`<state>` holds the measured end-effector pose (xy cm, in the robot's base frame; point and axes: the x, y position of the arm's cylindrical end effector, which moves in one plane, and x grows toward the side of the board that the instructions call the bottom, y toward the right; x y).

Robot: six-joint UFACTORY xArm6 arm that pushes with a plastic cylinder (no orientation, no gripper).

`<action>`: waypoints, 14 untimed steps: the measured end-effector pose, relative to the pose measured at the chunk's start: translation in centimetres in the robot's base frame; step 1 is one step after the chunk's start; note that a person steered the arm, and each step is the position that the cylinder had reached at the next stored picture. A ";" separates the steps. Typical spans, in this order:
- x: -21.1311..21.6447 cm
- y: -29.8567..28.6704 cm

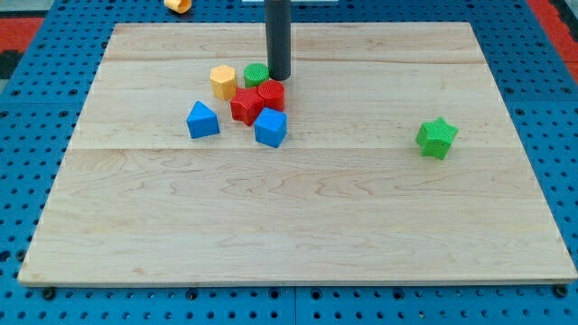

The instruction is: Slide the green star towards the group of blocks

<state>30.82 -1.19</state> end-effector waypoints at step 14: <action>16.1 6.3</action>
<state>46.92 5.15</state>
